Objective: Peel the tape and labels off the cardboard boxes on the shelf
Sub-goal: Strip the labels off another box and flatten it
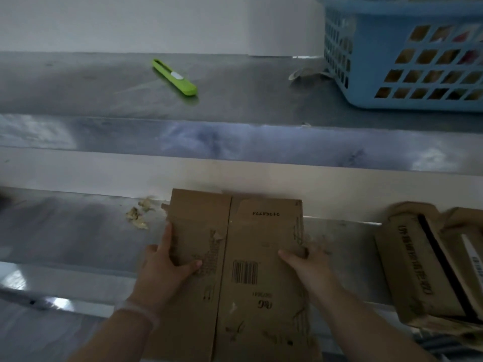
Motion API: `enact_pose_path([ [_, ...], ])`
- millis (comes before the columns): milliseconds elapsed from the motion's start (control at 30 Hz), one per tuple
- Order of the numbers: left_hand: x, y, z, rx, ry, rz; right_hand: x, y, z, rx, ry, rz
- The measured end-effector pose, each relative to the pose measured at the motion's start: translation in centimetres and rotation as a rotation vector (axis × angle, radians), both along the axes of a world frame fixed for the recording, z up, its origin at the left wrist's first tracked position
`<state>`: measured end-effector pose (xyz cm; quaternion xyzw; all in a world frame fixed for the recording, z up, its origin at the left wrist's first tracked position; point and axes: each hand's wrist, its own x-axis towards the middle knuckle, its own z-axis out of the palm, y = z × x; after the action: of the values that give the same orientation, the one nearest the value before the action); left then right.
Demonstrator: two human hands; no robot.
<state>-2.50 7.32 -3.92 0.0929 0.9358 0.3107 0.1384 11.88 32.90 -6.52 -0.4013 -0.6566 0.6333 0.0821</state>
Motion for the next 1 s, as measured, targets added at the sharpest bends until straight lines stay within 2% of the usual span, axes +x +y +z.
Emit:
enact_pose_path([
  [100, -0.8, 0.3, -0.9, -0.005, -0.056, 0.032, -0.2, 0.7, -0.5, 0.110, -0.043, 0.003],
  [167, -1.3, 1.0, -1.6, -0.013, -0.092, 0.033, 0.3, 0.7, -0.8, 0.208, -0.037, 0.128],
  [200, -1.4, 1.5, -1.9, -0.011, -0.088, 0.021, 0.6, 0.5, -1.0, 0.324, -0.092, 0.223],
  [267, -1.5, 2.5, -3.0, -0.072, -0.019, -0.044, 1.1, -0.2, -1.8, 0.580, -0.290, 0.453],
  [333, -1.5, 3.2, -4.2, -0.242, 0.085, -0.158, 1.3, -0.8, -2.8, 0.802, -0.477, 0.624],
  [400, -1.4, 3.1, -5.4, -0.377, 0.220, -0.277, 1.6, -1.2, -3.6, 0.966, -0.527, 0.659],
  [467, -1.0, 2.7, -6.0, -0.418, 0.362, -0.437, 1.8, -1.4, -4.2, 1.067, -0.519, 0.641],
  [533, -0.4, 2.4, -6.9, -0.430, 0.407, -0.588, 2.0, -1.4, -5.1, 1.027, -0.563, 0.671],
  [600, -0.2, 2.3, -7.8, -0.452, 0.354, -0.636, 1.9, -1.4, -5.5, 0.995, -0.604, 0.722],
  [733, -0.3, 2.3, -8.6, -0.463, 0.275, -0.616, 1.7, -1.3, -5.6, 0.992, -0.619, 0.742],
  [800, -0.8, 2.2, -8.5, -0.386, 0.275, -0.632, 1.7, -1.3, -5.3, 1.016, -0.608, 0.729],
  [900, -1.6, 1.5, -7.5, -0.316, 0.163, -0.649, 1.8, -0.8, -4.6, 1.052, -0.504, 0.741],
  [1000, -1.2, 0.1, -6.3, -0.297, 0.186, -0.487, 2.5, -0.5, -3.4, 0.990, -0.486, 0.662],
])
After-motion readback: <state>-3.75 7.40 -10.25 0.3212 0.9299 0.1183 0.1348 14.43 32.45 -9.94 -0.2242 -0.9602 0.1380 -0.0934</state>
